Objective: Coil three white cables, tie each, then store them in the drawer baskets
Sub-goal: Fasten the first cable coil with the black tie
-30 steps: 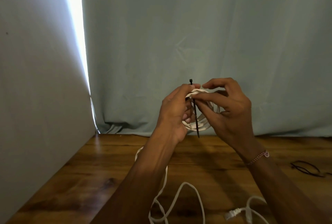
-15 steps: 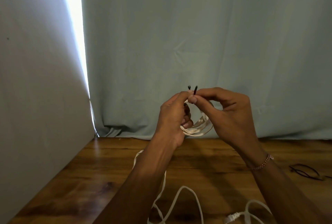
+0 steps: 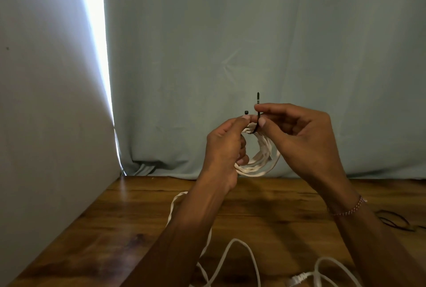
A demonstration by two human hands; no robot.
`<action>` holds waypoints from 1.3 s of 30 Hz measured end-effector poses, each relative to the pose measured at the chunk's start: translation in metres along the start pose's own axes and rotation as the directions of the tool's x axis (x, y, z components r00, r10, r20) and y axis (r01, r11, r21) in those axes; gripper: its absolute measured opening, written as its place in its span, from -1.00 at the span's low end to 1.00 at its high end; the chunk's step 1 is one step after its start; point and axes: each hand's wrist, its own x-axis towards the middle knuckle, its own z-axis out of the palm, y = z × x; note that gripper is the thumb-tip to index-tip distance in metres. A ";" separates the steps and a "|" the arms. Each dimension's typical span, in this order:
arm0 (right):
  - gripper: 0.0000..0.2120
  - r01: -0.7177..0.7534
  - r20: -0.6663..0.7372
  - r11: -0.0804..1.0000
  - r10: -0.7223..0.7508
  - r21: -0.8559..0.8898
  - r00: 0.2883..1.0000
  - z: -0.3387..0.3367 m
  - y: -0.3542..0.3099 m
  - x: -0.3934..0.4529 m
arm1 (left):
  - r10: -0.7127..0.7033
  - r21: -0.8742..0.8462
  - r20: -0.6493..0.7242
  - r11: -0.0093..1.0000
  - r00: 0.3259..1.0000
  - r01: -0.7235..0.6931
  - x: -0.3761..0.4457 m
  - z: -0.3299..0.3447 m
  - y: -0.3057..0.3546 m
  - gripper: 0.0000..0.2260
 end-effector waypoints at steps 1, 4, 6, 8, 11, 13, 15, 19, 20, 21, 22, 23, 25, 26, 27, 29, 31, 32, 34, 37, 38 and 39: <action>-0.76 -0.006 0.016 1.000 0.005 0.017 1.000 -0.001 -0.001 0.000 | 0.007 0.001 0.000 1.000 1.000 -0.007 -0.001 0.000 0.000 -0.86; -0.73 -0.010 0.045 0.998 0.007 0.062 0.999 -0.003 -0.002 0.002 | 0.036 0.010 -0.012 0.999 0.999 -0.035 -0.002 0.002 0.002 -0.88; -0.72 0.002 0.058 0.998 -0.006 0.069 0.998 -0.003 0.000 0.002 | 0.051 0.017 -0.019 0.999 0.999 -0.050 -0.002 0.002 0.001 -0.87; -0.74 0.069 0.035 0.998 -0.069 0.001 0.997 -0.004 0.004 0.003 | 0.064 0.030 -0.020 0.998 0.998 -0.063 -0.002 0.002 0.000 -0.86; -0.80 0.299 0.004 0.928 -0.306 -0.223 0.952 -0.004 0.008 0.003 | 0.068 0.061 -0.013 0.996 0.998 -0.068 -0.005 0.005 -0.001 -0.84; -0.85 0.421 0.011 0.844 -0.443 -0.332 0.896 -0.004 0.011 0.003 | 0.072 0.076 -0.009 0.995 0.997 -0.071 -0.007 0.007 -0.002 -0.80; -0.87 0.471 0.000 0.770 -0.522 -0.431 0.853 -0.003 0.016 0.003 | 0.077 0.084 -0.008 0.994 0.997 -0.076 -0.008 0.009 -0.002 -0.78; -0.84 0.507 -0.014 0.676 -0.607 -0.534 0.795 -0.004 0.027 0.000 | 0.085 0.070 -0.001 0.994 0.996 -0.085 -0.010 0.011 0.000 -0.83; -0.83 0.517 -0.003 0.655 -0.621 -0.551 0.784 -0.004 0.029 -0.001 | 0.087 0.066 0.000 0.994 0.996 -0.087 -0.010 0.011 0.000 -0.84; -0.83 0.524 0.008 0.638 -0.630 -0.565 0.776 -0.004 0.031 -0.001 | 0.089 0.064 -0.001 0.994 0.996 -0.089 -0.010 0.012 0.001 -0.85; -0.82 0.526 0.013 0.629 -0.635 -0.573 0.773 -0.004 0.033 -0.002 | 0.091 0.062 -0.004 0.994 0.996 -0.090 -0.011 0.012 0.001 -0.86; -0.82 0.523 0.008 0.628 -0.636 -0.576 0.772 -0.004 0.034 -0.001 | 0.093 0.060 -0.007 0.994 0.996 -0.092 -0.011 0.012 0.002 -0.86; -0.83 0.511 -0.017 0.642 -0.632 -0.571 0.775 -0.002 0.035 -0.001 | 0.095 0.060 -0.010 0.994 0.995 -0.094 -0.011 0.013 0.002 -0.87; -0.84 0.509 -0.029 0.650 -0.632 -0.565 0.774 -0.002 0.036 -0.001 | 0.096 0.062 -0.011 0.994 0.995 -0.095 -0.011 0.012 0.002 -0.87; -0.84 0.509 -0.042 0.657 -0.634 -0.557 0.772 -0.001 0.036 0.000 | 0.099 0.064 -0.012 0.993 0.995 -0.098 -0.011 0.012 0.002 -0.87; -0.87 0.502 -0.079 0.678 -0.632 -0.536 0.771 -0.002 0.036 0.000 | 0.102 0.071 -0.020 0.992 0.995 -0.100 -0.012 0.012 0.003 -0.87; -0.88 0.488 -0.112 0.702 -0.622 -0.519 0.775 -0.002 0.036 0.000 | 0.102 0.080 -0.030 0.992 0.994 -0.099 -0.013 0.013 0.003 -0.87; -0.88 0.485 -0.118 0.709 -0.617 -0.512 0.778 -0.001 0.037 0.000 | 0.101 0.083 -0.036 0.992 0.994 -0.097 -0.014 0.013 0.003 -0.87; -0.87 0.485 -0.122 0.719 -0.611 -0.497 0.782 -0.001 0.038 0.001 | 0.104 0.083 -0.048 0.992 0.993 -0.100 -0.014 0.013 0.004 -0.87; -0.87 0.485 -0.120 0.719 -0.611 -0.498 0.782 0.000 0.039 0.000 | 0.109 0.085 -0.061 0.991 0.992 -0.104 -0.013 0.013 0.004 -0.87; -0.86 0.485 -0.120 0.719 -0.610 -0.498 0.783 0.000 0.039 0.000 | 0.110 0.086 -0.061 0.991 0.992 -0.105 -0.014 0.013 0.004 -0.87; -0.86 0.482 -0.122 0.721 -0.608 -0.497 0.784 -0.001 0.039 0.000 | 0.110 0.085 -0.060 0.991 0.992 -0.105 -0.014 0.014 0.004 -0.87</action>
